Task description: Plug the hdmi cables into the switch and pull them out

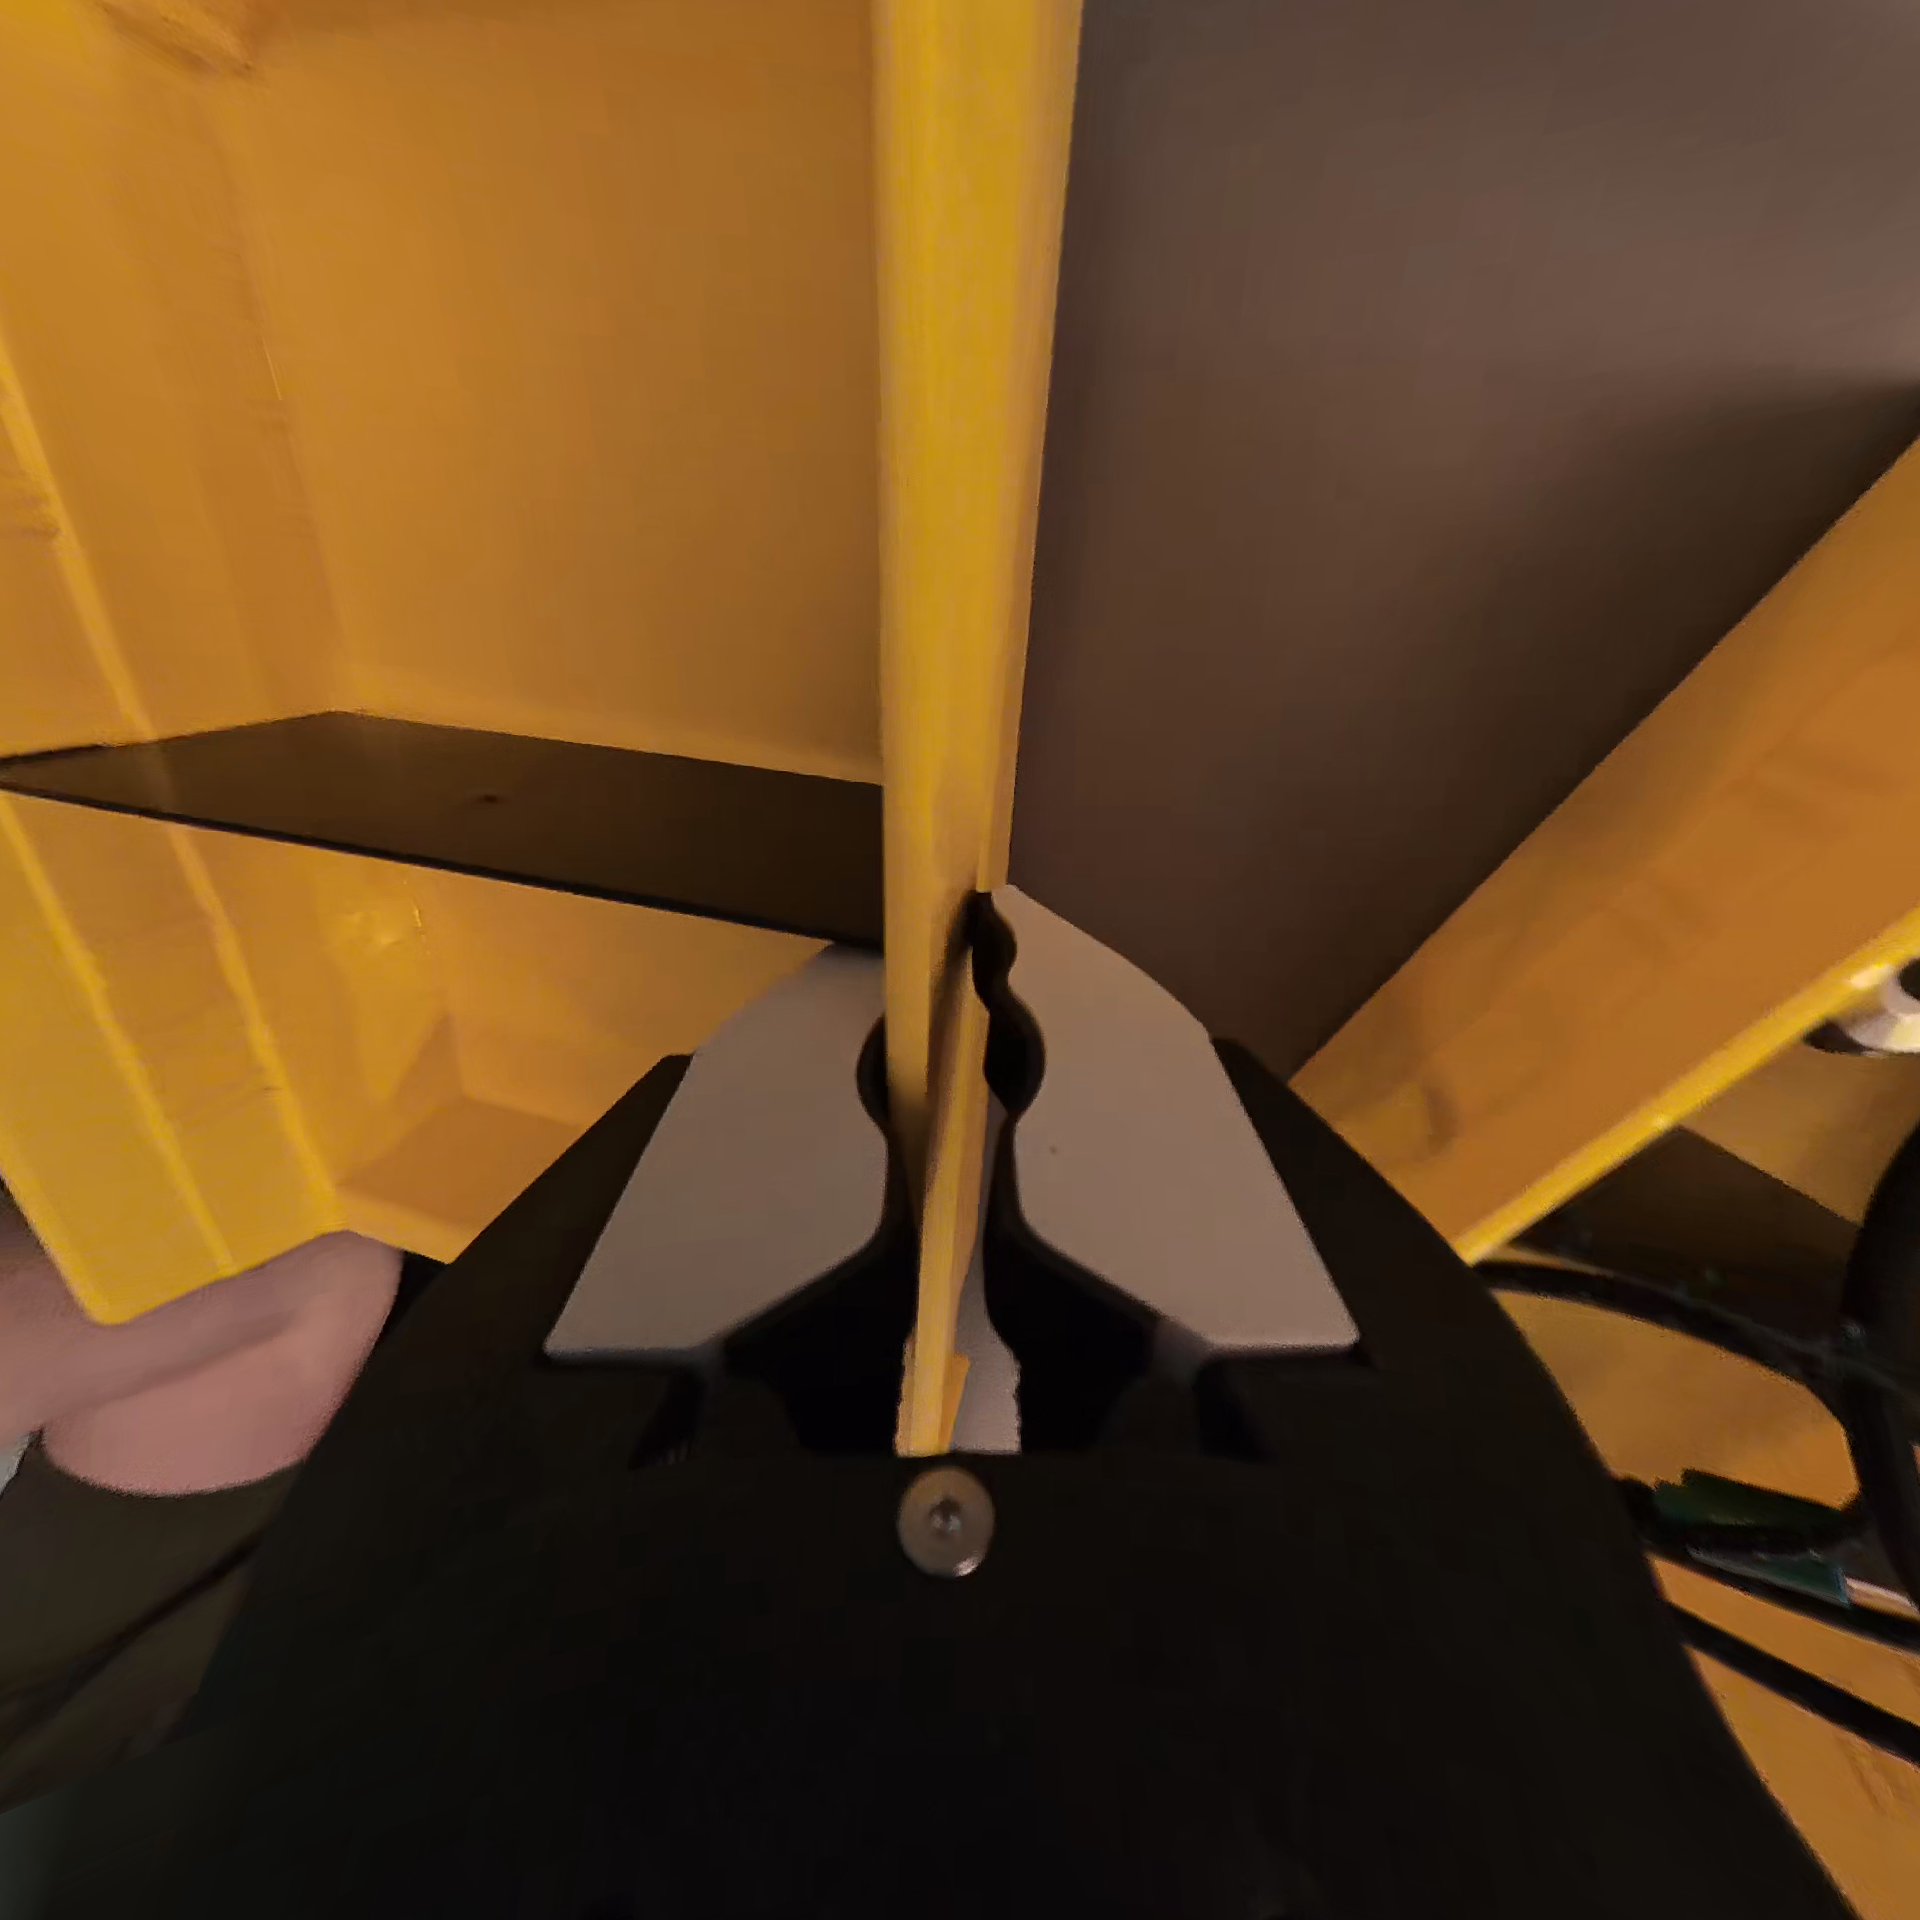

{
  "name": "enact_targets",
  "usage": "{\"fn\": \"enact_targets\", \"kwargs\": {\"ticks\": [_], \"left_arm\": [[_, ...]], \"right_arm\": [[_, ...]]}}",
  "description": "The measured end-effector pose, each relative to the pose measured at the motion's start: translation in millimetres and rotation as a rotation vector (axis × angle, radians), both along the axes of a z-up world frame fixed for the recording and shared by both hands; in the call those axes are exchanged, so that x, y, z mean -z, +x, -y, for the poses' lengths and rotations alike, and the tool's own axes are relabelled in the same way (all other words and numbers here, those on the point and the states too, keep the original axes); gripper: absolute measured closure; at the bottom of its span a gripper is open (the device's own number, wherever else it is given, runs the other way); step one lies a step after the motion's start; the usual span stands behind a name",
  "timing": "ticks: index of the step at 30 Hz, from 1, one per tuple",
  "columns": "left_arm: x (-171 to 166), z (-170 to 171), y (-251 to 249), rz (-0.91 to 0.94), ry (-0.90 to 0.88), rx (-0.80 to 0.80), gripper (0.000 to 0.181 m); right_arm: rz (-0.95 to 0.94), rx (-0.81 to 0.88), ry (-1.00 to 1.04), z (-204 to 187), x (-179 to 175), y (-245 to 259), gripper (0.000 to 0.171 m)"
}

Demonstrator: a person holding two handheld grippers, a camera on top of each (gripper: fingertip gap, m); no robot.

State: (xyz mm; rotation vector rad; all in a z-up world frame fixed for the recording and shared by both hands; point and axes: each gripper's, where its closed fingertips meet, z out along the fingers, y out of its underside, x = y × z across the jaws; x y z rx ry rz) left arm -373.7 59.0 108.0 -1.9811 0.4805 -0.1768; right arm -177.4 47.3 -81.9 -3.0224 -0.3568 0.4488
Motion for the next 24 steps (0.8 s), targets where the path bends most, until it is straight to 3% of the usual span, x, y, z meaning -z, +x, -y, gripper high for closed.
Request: {"fn": "enact_targets", "kwargs": {"ticks": [1,5,7,12,13,15,17,21,24], "left_arm": [[-11.6,3.2,-1.5,0.033,0.05,-0.008,0.145],[-65.8,21.3,-29.0,0.192,0.305,-0.151,0.145],[-84.5,36.2,-34.4,0.283,0.385,-0.144,0.145],[-80.1,55.4,-1.6,0.356,0.288,0.081,0.134],[-77.5,57.9,12.7,0.362,0.264,0.161,0.136],[-74.8,63.3,44.3,0.38,0.238,0.323,0.157],[-62.4,62.2,74.3,0.375,0.169,0.408,0.161],[-6.3,55.4,145.9,0.304,-0.077,0.538,0.125],[45.1,61.8,211.7,0.347,-0.325,0.677,0.111]], "right_arm": [[-0.005,-0.02,-0.004,2.9,-8.8,0.4,0.161],[-0.021,-0.106,0.001,14.2,-61.0,16.6,0.161],[-0.029,-0.117,0.029,15.4,-93.1,38.6,0.161],[-0.031,-0.056,0.113,22.8,-159.0,138.8,0.161],[-0.029,-0.027,0.125,26.9,-166.7,164.4,0.161],[-0.013,0.052,0.155,35.0,-175.7,218.7,0.162],[-0.001,0.141,0.193,43.6,-177.6,271.8,0.161],[0.005,0.307,0.217,68.3,-165.9,363.1,0.16],[0.012,0.402,0.209,85.8,-152.3,413.4,0.159]]}}
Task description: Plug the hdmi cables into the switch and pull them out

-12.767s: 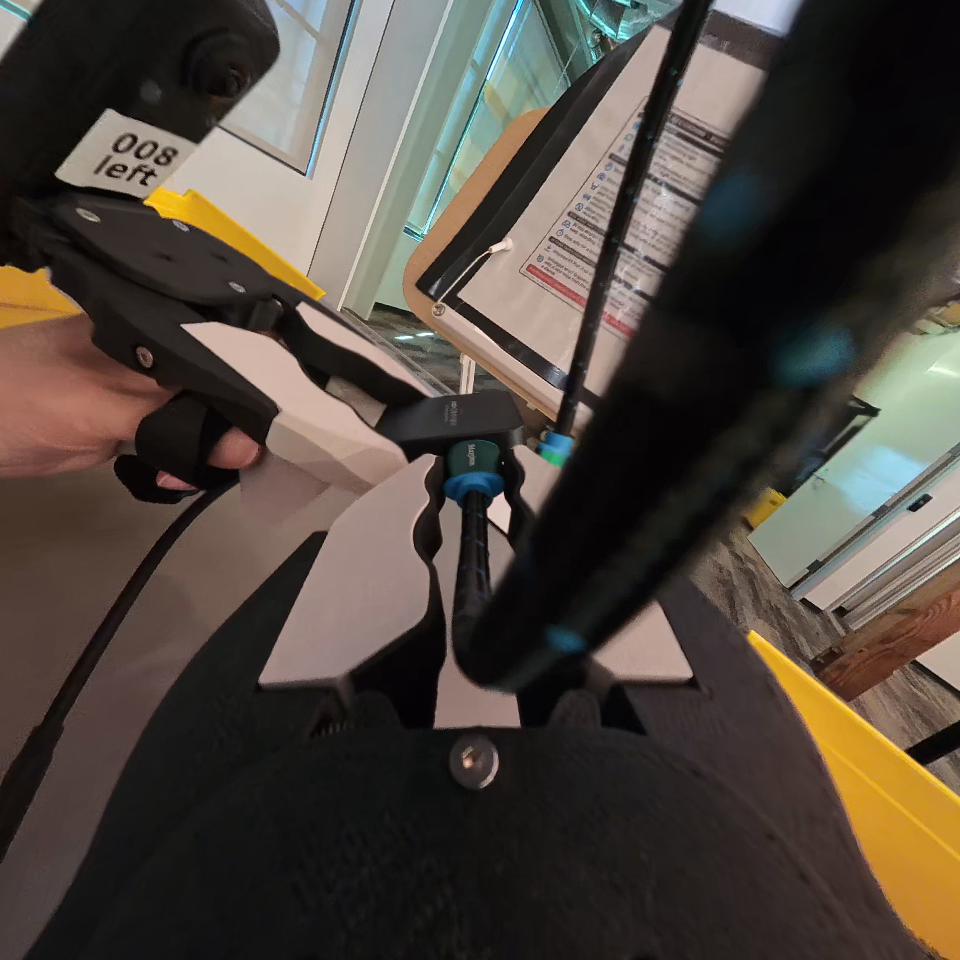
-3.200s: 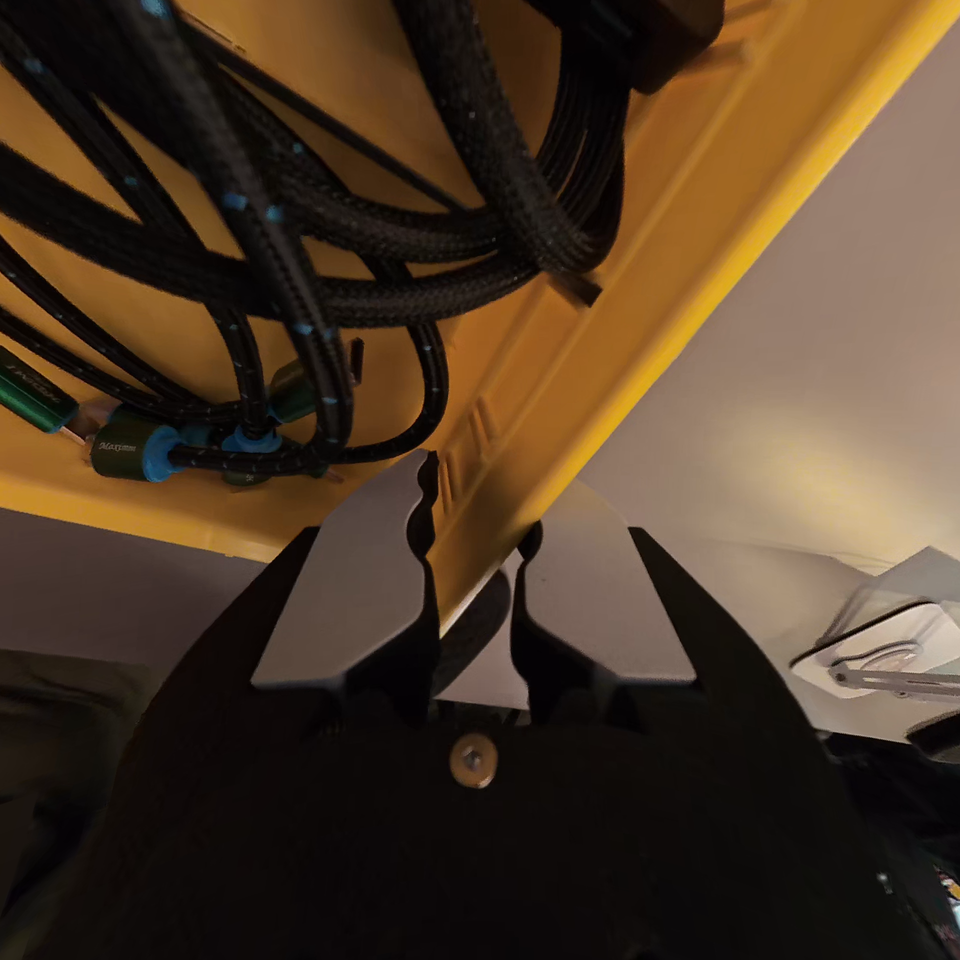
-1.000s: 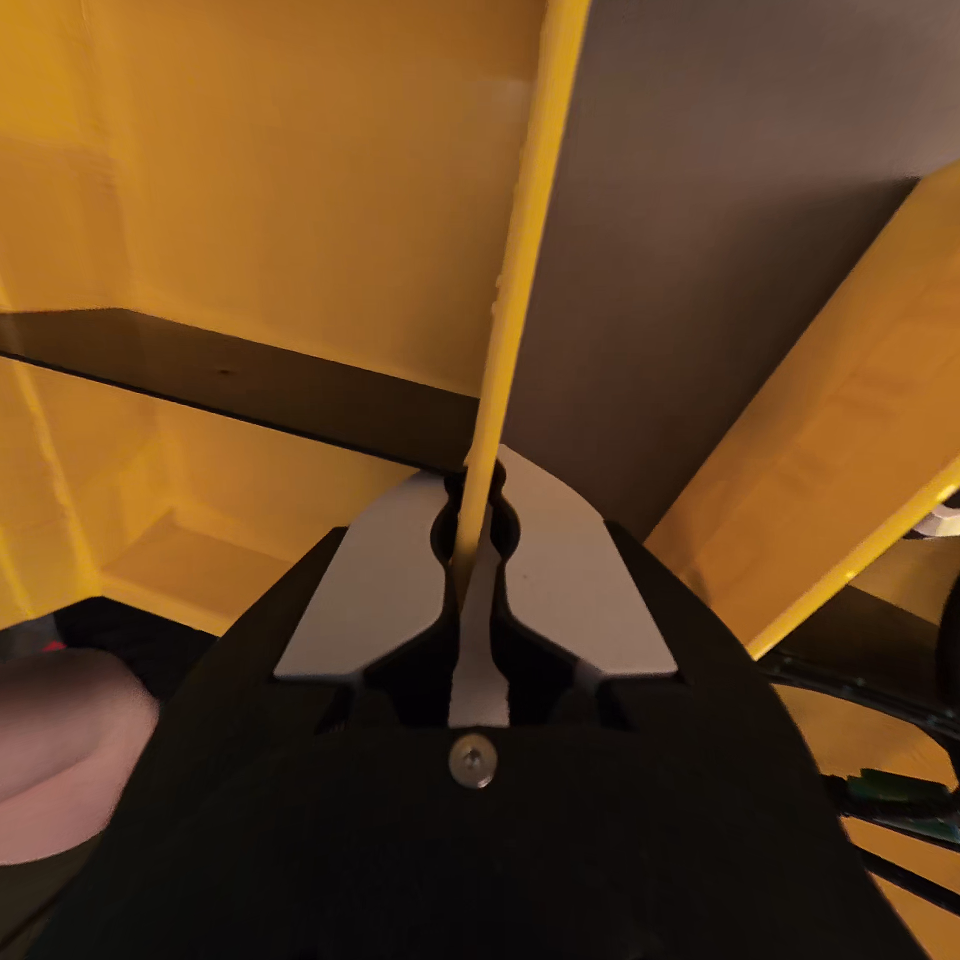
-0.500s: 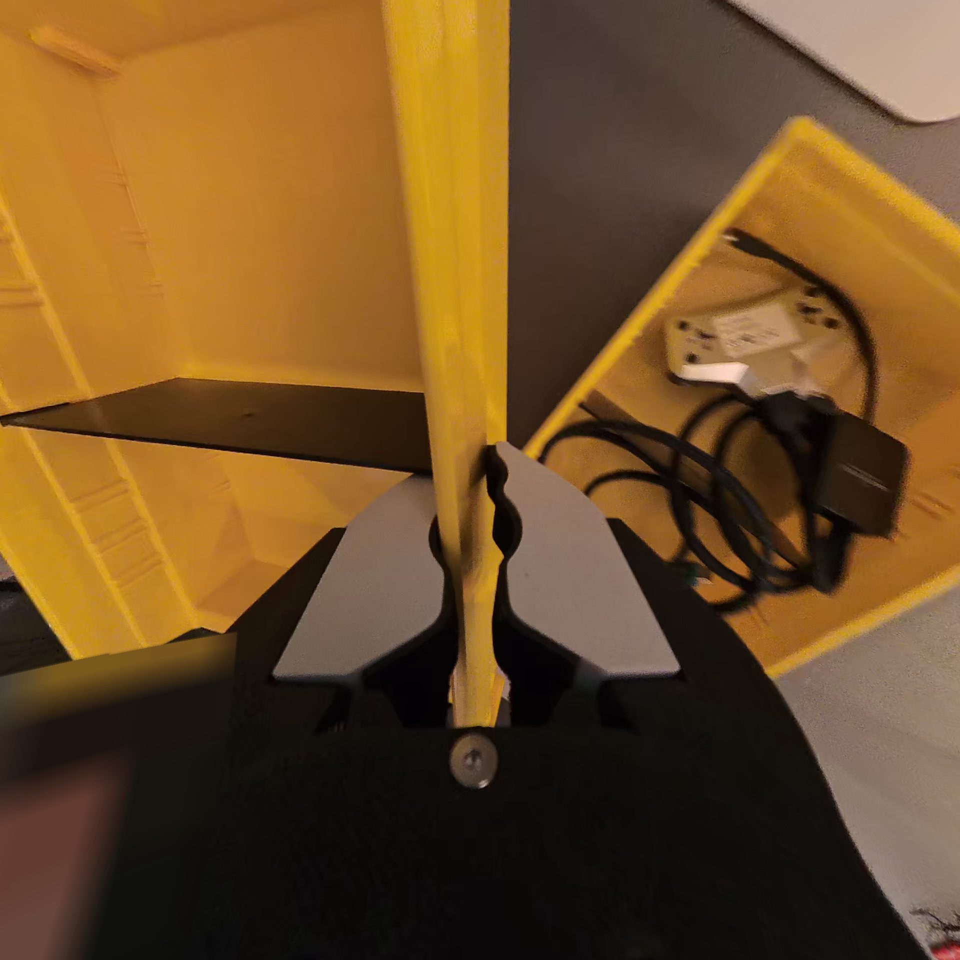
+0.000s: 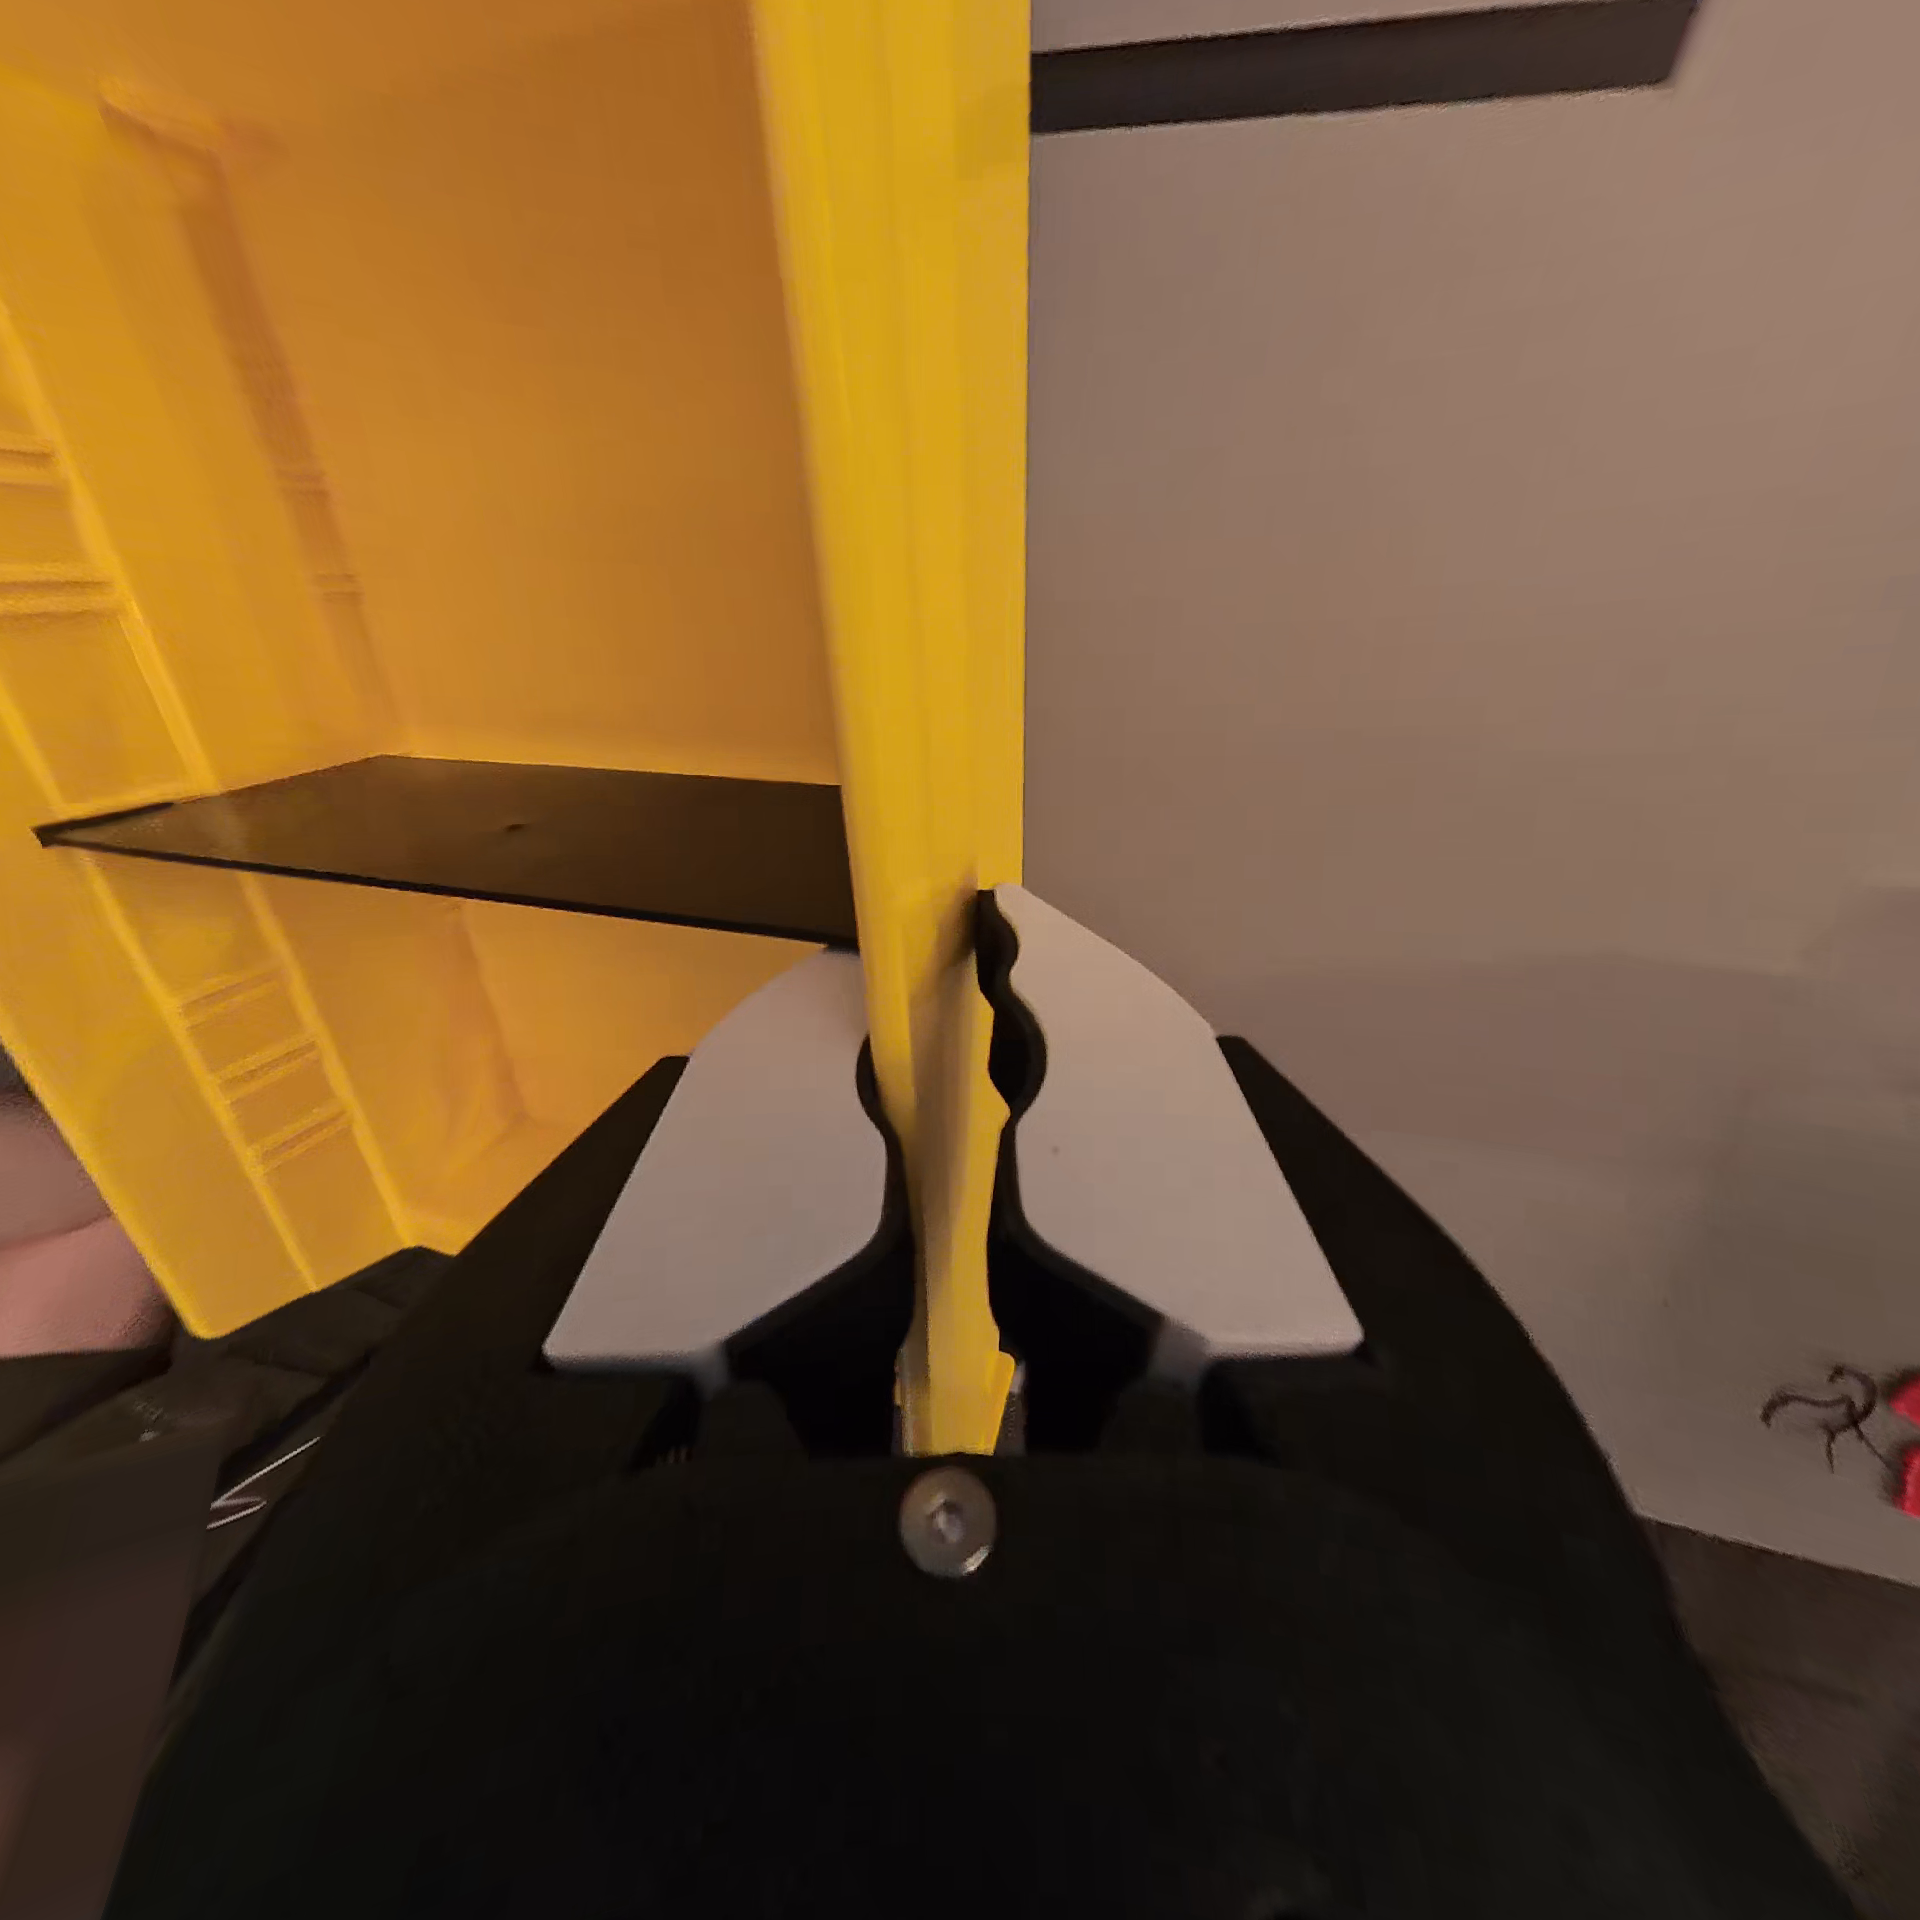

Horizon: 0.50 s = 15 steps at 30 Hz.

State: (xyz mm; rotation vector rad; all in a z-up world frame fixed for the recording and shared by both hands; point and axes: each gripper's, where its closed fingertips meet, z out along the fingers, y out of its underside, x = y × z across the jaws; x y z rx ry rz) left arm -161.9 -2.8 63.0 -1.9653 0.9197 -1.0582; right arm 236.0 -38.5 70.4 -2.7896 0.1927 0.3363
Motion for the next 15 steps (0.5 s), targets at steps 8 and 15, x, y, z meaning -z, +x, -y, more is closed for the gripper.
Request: {"fn": "enact_targets", "kwargs": {"ticks": [8,15], "left_arm": [[124.6,20.3,66.6,-0.292,-0.309,0.183,0.117],[145.5,28.0,87.4,-0.429,-0.259,0.213,0.125]], "right_arm": [[0.089,0.145,0.006,33.2,48.4,83.7,0.158],[0.13,0.294,0.039,49.6,119.3,105.2,0.158]]}}
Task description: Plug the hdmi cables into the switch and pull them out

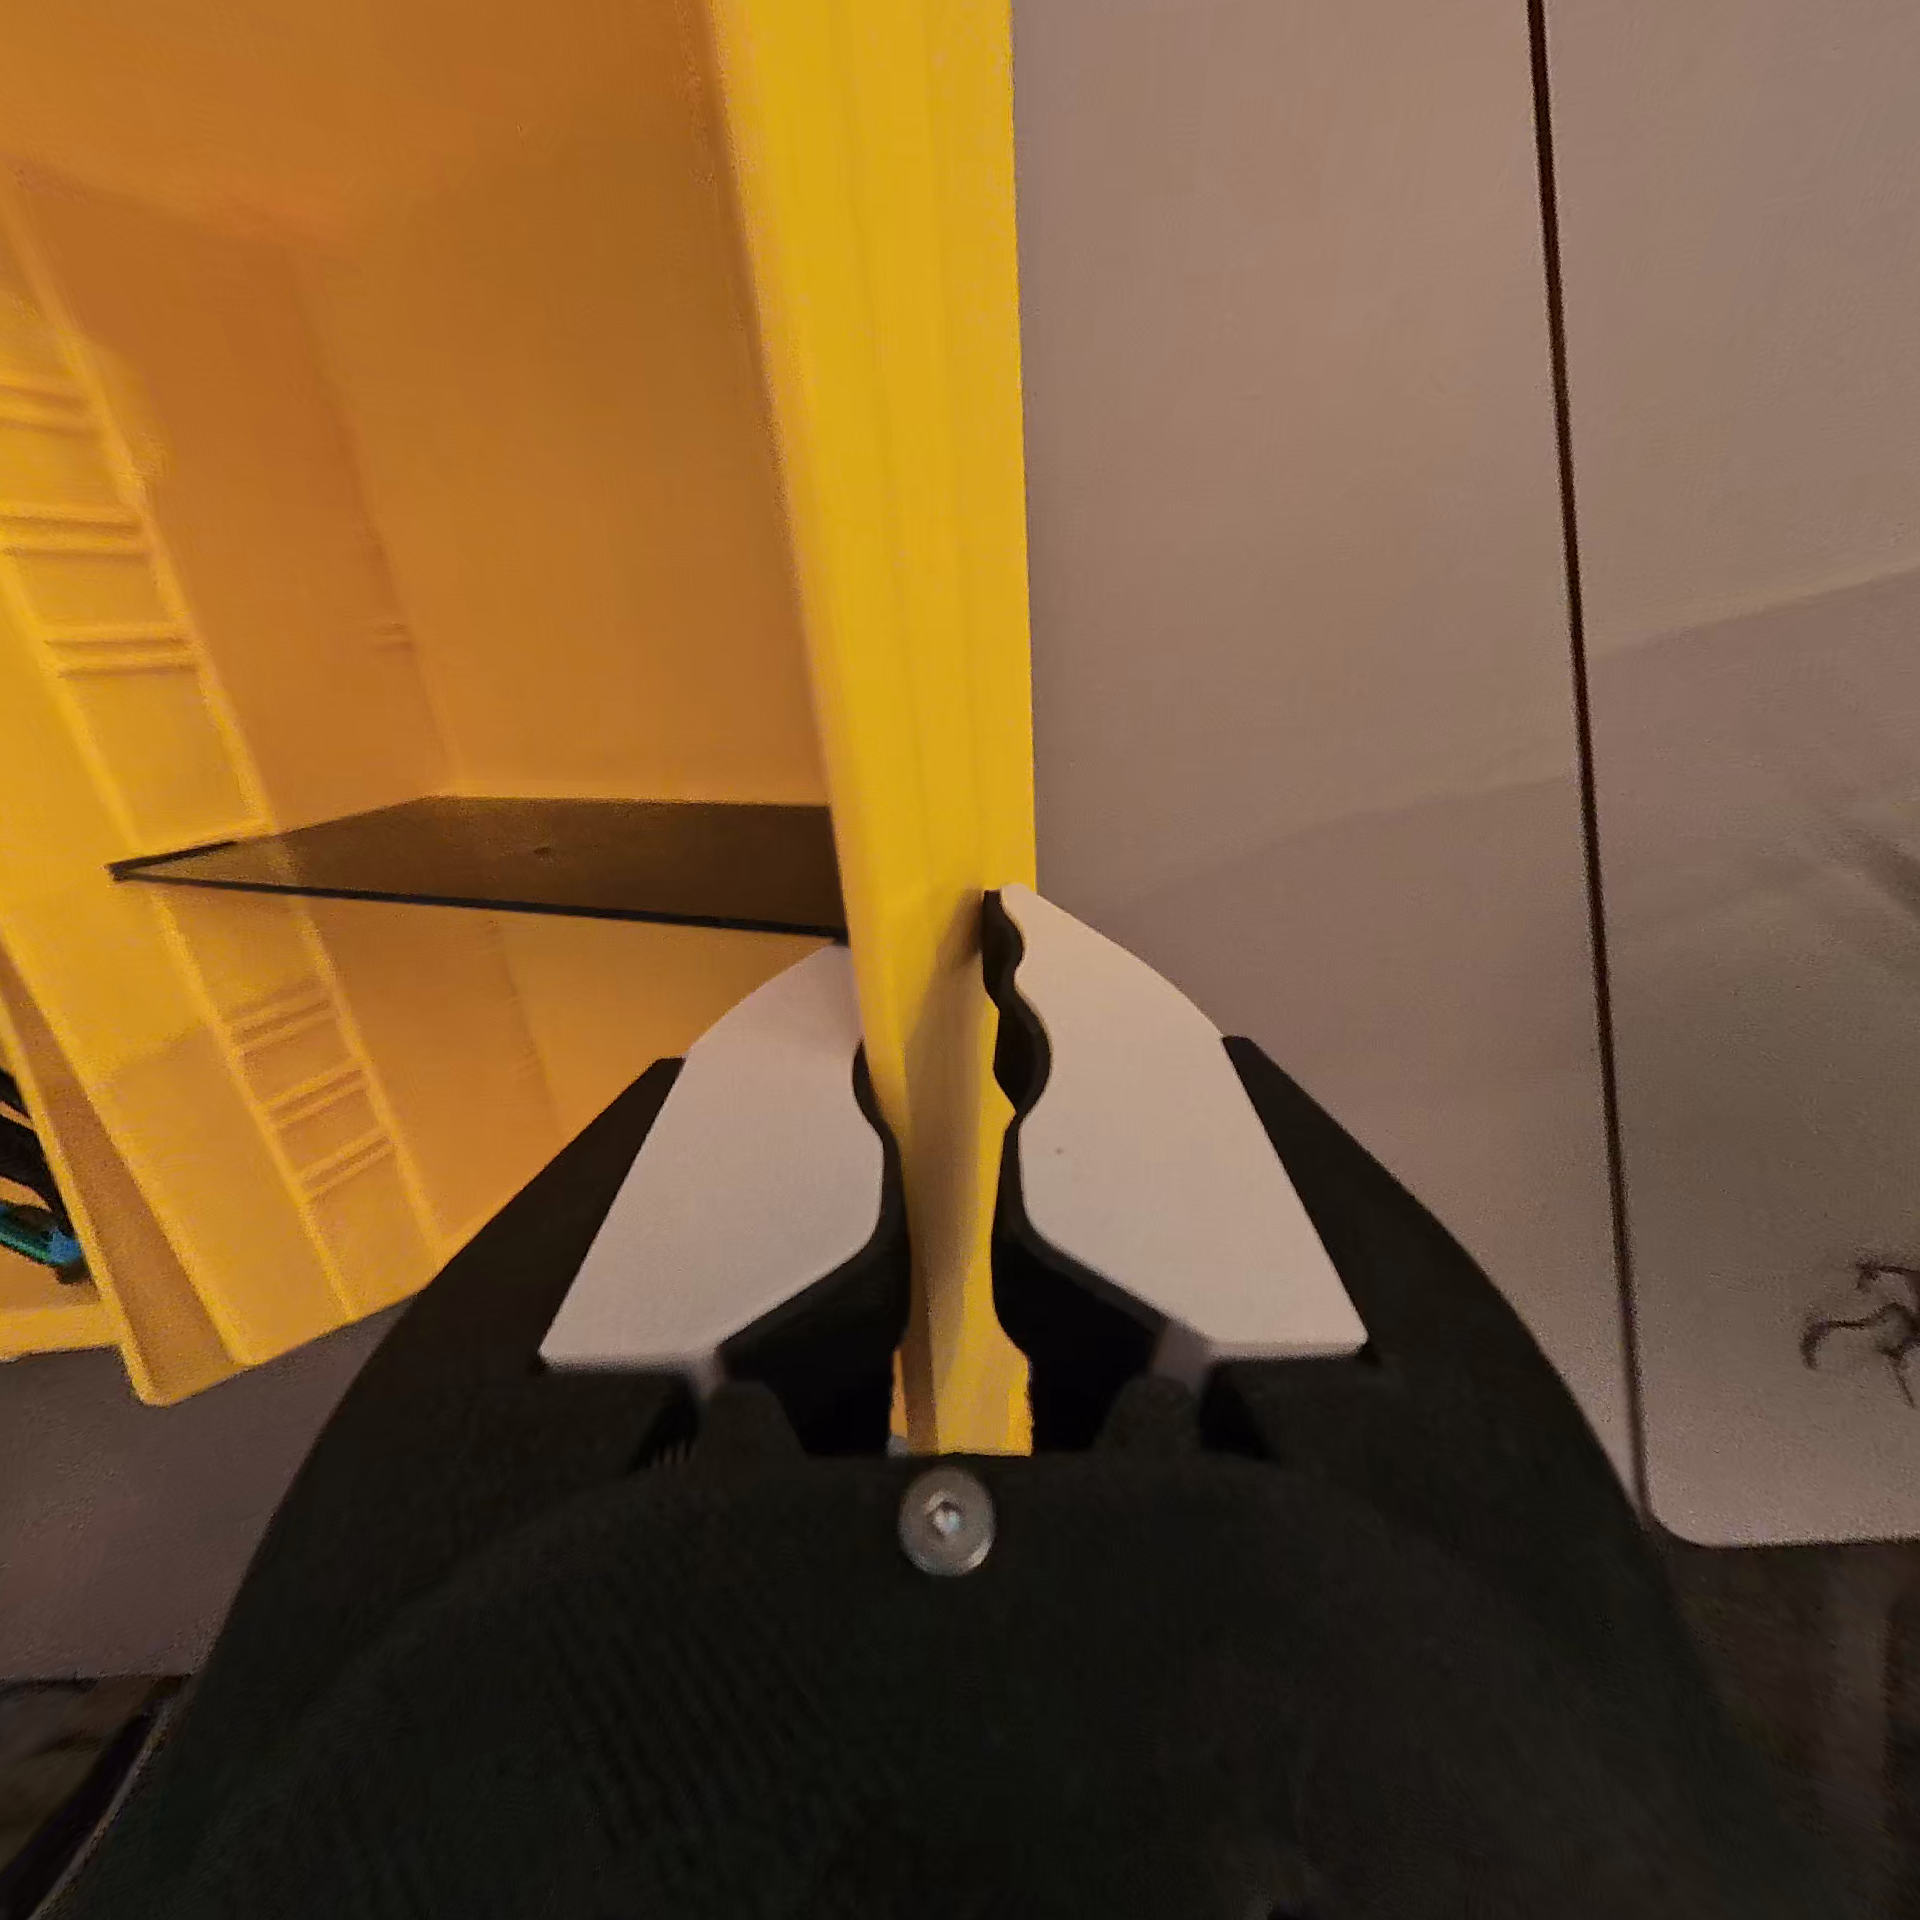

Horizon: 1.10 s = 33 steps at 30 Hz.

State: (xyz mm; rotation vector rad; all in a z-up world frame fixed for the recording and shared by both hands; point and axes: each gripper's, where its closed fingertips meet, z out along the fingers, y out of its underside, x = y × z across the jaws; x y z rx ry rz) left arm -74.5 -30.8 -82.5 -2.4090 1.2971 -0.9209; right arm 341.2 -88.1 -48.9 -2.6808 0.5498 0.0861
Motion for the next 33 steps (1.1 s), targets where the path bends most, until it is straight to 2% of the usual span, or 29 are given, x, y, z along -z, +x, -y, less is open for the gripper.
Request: {"fn": "enact_targets", "kwargs": {"ticks": [5,6,10,12,15,17,24,31,33], "left_arm": [[6.7,-26.1,-16.1,-0.17,0.072,-0.047,0.124],[7.7,-28.1,-17.0,-0.179,0.063,-0.044,0.116],[8.8,-24.4,-18.1,-0.206,0.011,0.005,0.122],[6.3,-24.3,-23.4,-0.208,-0.004,0.029,0.14],[3.9,-34.4,-43.0,-0.199,-0.059,-0.023,0.154],[2.5,-42.1,-59.1,-0.178,-0.118,-0.069,0.166],[0.9,-65.7,-125.7,-0.159,-0.179,-0.191,0.168],[0.1,-102.3,-211.1,-0.155,-0.134,-0.401,0.172],[-0.2,-108.1,-237.3,-0.144,-0.147,-0.466,0.171]], "right_arm": [[0.016,-0.039,0.014,-14.6,-0.4,-3.1,0.156],[0.023,-0.049,0.024,-17.9,-1.8,-2.8,0.156],[-0.007,-0.075,0.022,-26.8,8.9,-4.6,0.156],[-0.033,-0.095,-0.015,-25.1,20.8,-8.2,0.157],[-0.067,-0.107,-0.044,-24.4,35.5,-11.4,0.158],[-0.104,-0.118,-0.026,-27.6,39.1,-15.7,0.158],[-0.161,-0.107,-0.04,-33.3,48.9,-26.4,0.158],[-0.273,-0.162,-0.13,-32.4,69.0,-56.8,0.158],[-0.247,-0.171,-0.145,-35.1,69.3,-59.7,0.16]]}}
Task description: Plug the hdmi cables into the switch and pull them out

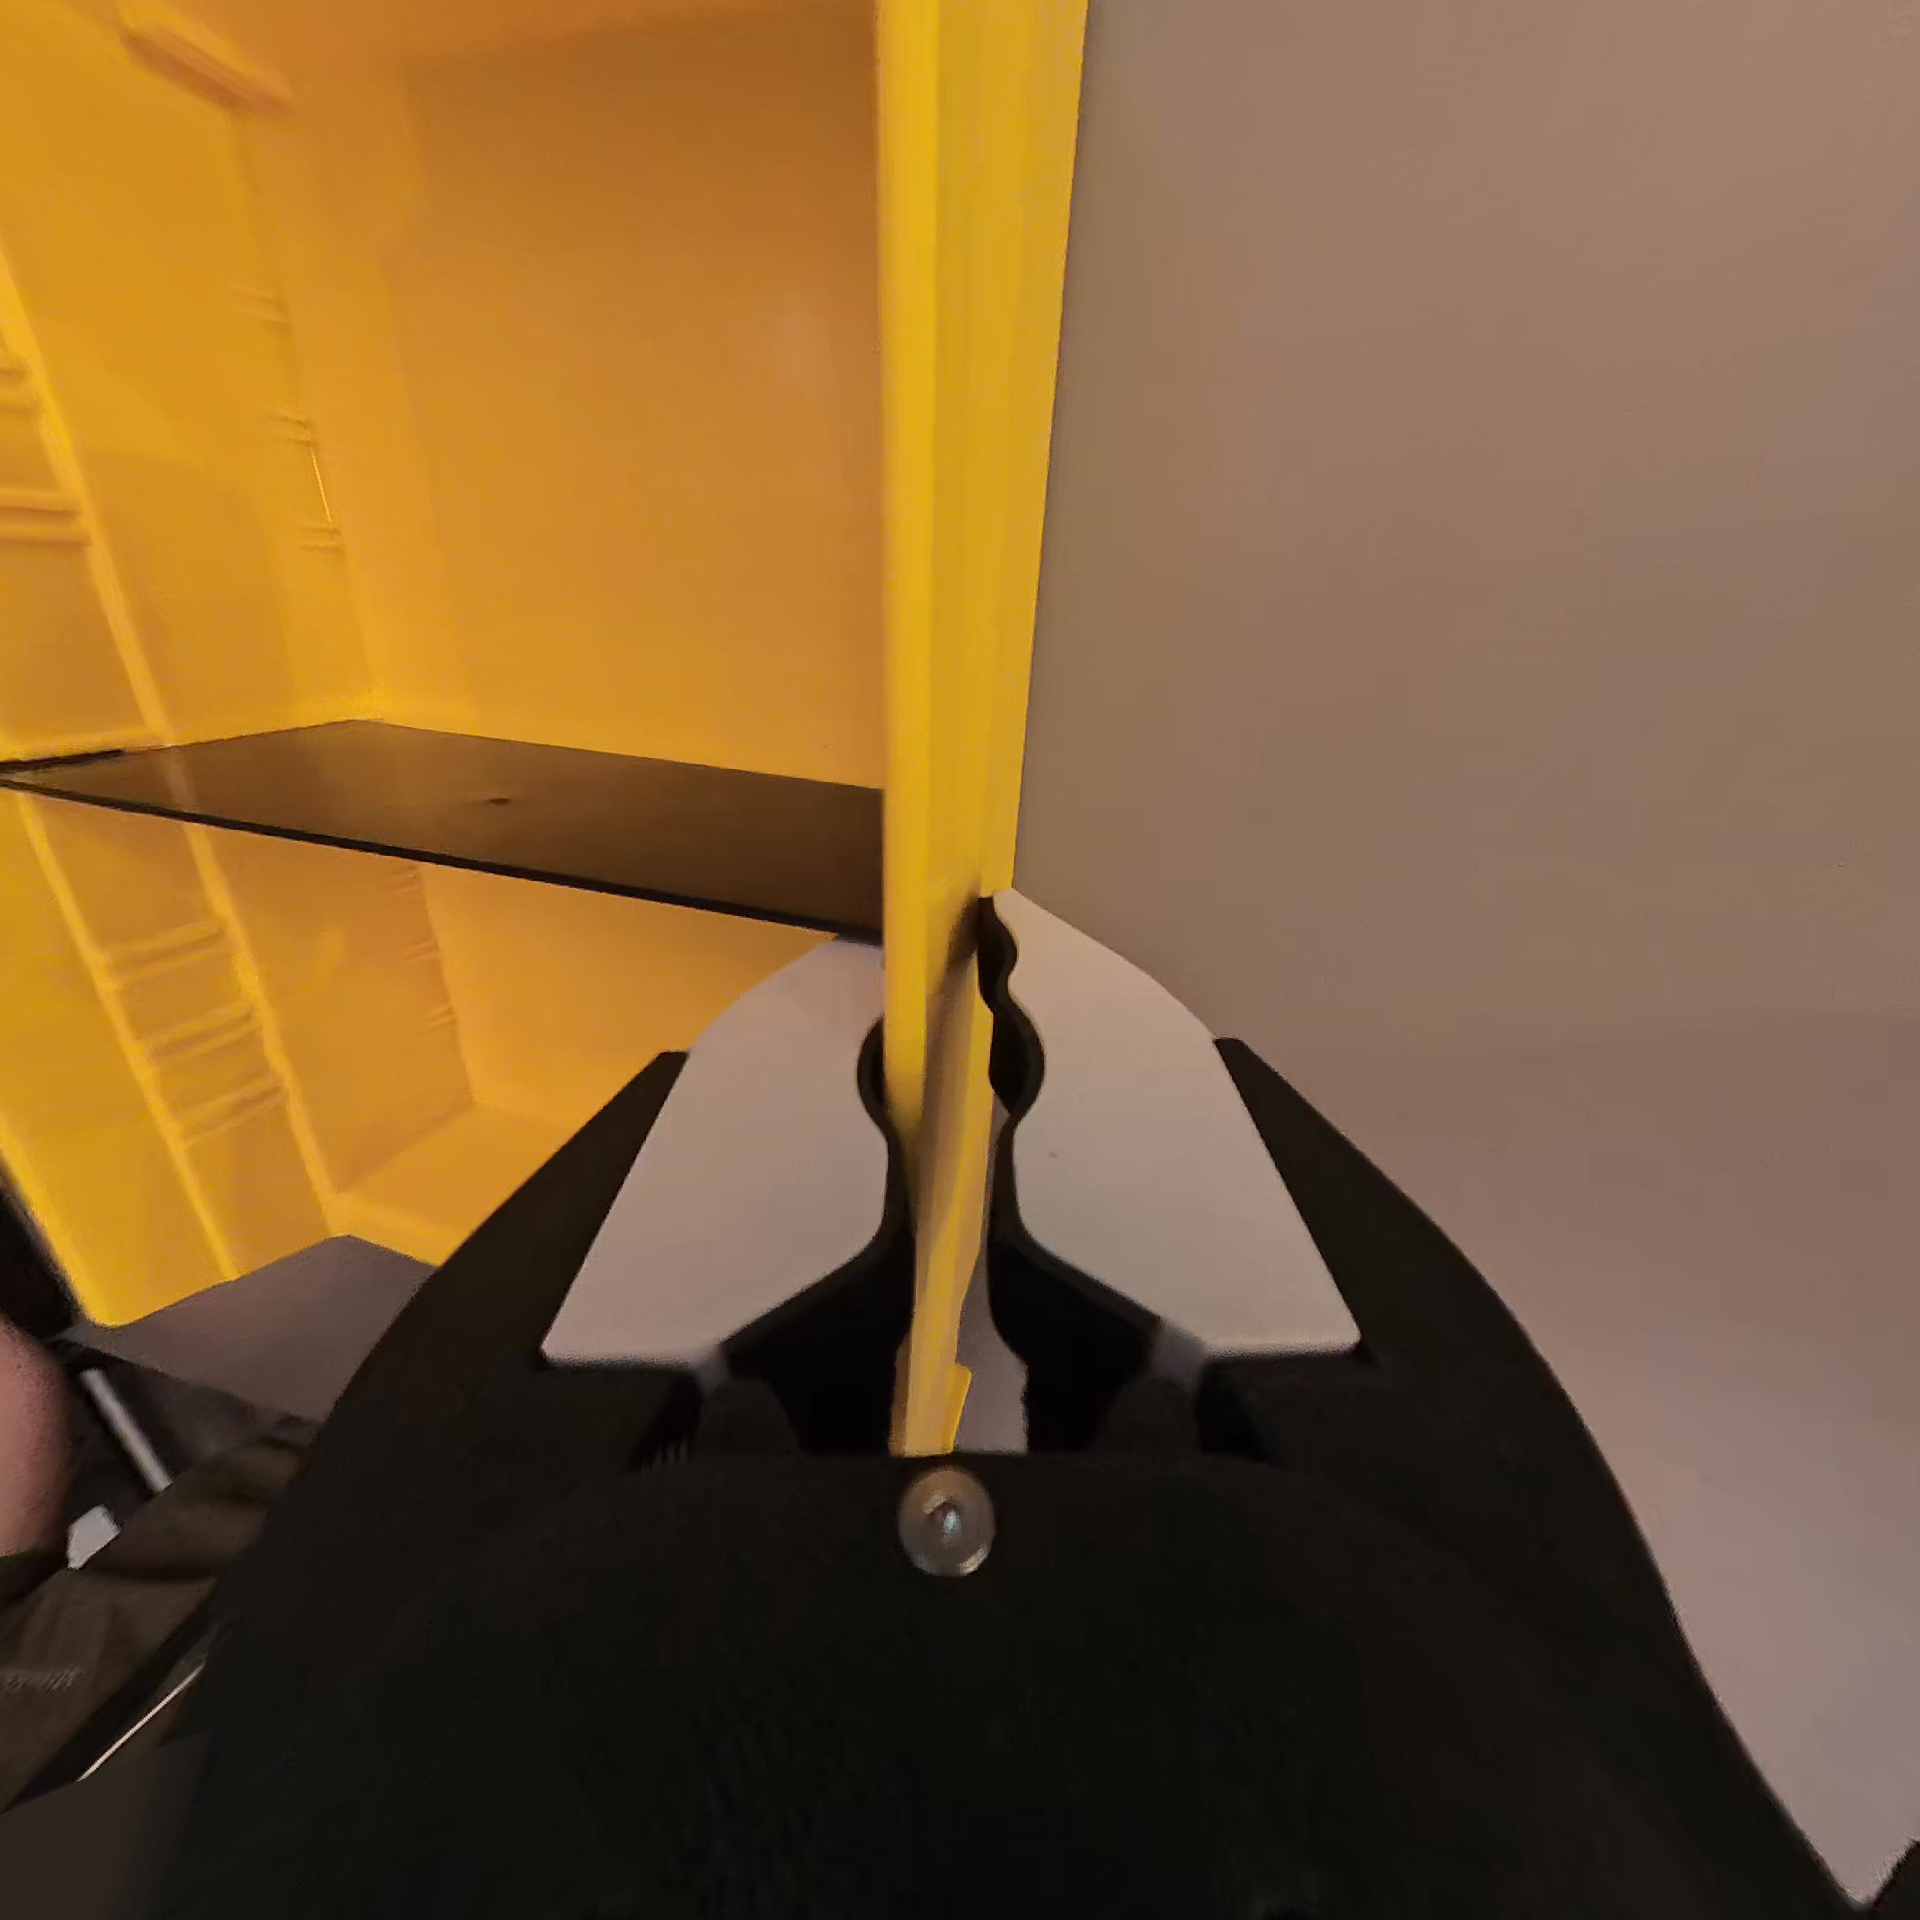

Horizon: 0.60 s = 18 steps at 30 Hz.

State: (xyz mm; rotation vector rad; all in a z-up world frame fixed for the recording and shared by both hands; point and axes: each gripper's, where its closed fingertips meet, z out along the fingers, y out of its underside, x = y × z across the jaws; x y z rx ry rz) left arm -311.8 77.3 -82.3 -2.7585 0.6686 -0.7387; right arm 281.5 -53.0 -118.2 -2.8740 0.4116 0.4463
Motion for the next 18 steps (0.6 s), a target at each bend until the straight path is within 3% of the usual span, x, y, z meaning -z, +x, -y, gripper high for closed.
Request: {"fn": "enact_targets", "kwargs": {"ticks": [12,18], "left_arm": [[-1.9,-13.5,-141.4,0.132,0.024,-0.4,0.166],[-2.4,-7.4,-184.6,0.143,0.024,-0.564,0.165]], "right_arm": [[0.068,-0.028,0.0,-13.8,0.5,-15.5,0.163],[0.161,-0.036,-0.02,-4.6,0.8,5.3,0.163]]}}
